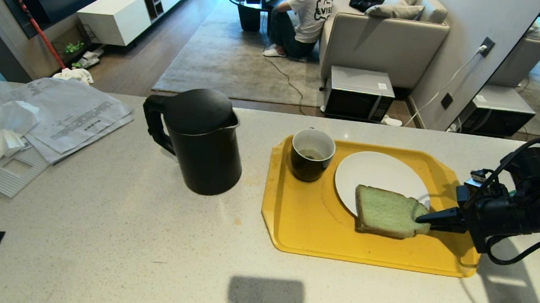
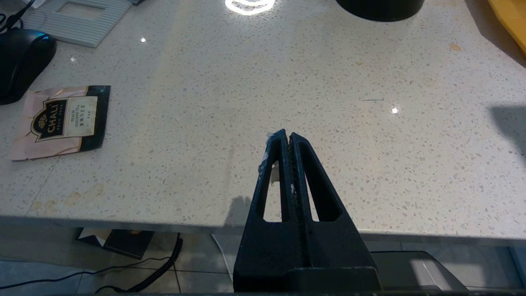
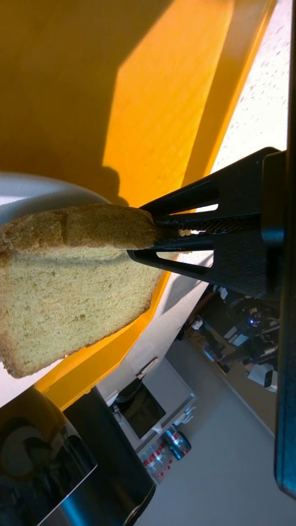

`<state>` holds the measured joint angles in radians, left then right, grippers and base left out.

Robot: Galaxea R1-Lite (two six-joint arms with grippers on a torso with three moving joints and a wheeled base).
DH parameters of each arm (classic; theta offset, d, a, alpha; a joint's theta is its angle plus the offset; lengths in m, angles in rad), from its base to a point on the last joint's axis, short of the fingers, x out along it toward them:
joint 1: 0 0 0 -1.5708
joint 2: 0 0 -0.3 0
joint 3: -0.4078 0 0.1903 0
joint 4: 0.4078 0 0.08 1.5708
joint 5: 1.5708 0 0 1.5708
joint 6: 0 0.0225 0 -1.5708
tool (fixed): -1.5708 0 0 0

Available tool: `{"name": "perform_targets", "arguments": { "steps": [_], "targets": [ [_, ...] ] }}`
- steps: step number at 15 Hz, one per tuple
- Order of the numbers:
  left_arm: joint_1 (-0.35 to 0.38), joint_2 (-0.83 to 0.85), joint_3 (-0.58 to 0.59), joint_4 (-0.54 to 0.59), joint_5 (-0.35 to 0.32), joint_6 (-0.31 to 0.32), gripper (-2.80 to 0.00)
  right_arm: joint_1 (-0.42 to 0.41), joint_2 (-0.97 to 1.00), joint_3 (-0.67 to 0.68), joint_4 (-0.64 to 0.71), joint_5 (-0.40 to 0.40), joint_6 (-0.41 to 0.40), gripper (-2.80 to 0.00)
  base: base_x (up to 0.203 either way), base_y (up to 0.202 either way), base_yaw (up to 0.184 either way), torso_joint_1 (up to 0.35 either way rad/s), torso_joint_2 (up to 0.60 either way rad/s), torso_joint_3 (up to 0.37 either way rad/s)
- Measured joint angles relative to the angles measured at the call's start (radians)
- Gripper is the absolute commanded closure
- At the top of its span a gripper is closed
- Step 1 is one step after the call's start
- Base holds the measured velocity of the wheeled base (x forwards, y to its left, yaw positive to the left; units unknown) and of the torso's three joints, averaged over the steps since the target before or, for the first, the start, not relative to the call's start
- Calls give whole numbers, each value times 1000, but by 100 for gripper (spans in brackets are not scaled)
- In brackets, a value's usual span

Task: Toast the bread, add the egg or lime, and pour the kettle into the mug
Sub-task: Pick up the bread slice, then put the bread slices in the toaster

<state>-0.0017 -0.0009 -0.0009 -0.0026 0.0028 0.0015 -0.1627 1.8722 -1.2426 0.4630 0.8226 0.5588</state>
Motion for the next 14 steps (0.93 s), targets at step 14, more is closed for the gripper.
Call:
{"name": "perform_targets", "arguments": {
  "steps": [14],
  "targets": [
    [0,0,0,0,0,0,0,-20,-603,-64,458,-293,-294,0,0,0,0,0,0,0]
  ]
}}
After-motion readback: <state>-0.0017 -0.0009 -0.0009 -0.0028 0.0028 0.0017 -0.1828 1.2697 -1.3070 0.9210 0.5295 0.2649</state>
